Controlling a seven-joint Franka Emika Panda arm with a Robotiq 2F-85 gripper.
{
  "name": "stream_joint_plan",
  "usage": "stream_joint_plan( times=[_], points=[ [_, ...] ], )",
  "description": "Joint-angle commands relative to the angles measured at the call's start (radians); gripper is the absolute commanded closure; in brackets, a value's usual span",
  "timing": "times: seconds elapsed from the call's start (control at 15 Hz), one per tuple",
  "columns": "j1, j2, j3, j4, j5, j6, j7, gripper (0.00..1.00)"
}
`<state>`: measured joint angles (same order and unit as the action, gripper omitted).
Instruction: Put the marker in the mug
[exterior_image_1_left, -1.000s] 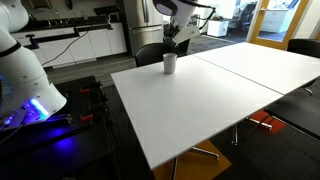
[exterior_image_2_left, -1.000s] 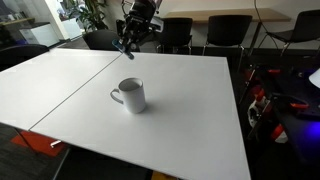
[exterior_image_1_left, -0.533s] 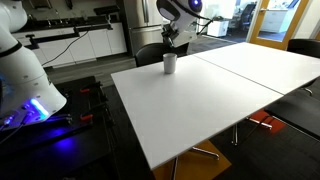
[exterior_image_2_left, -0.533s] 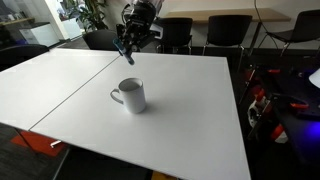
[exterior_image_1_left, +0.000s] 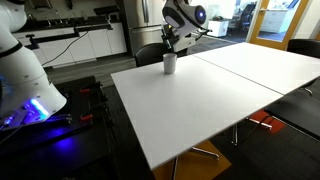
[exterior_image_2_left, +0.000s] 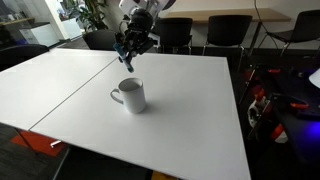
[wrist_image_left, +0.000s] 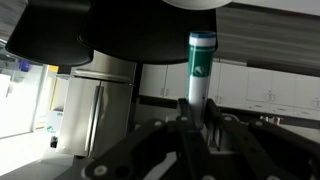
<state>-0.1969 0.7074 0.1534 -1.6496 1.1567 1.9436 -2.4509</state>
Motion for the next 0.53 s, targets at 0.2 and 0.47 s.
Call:
stream_joint_plan(
  times=[0.2,0.47],
  points=[
    [0.021,0.091,-0.027,0.095,0.030,-0.094,0.006,0.95],
    [0.030,0.129,-0.030,0.121,0.041,-0.074,0.019,0.95]
  ],
)
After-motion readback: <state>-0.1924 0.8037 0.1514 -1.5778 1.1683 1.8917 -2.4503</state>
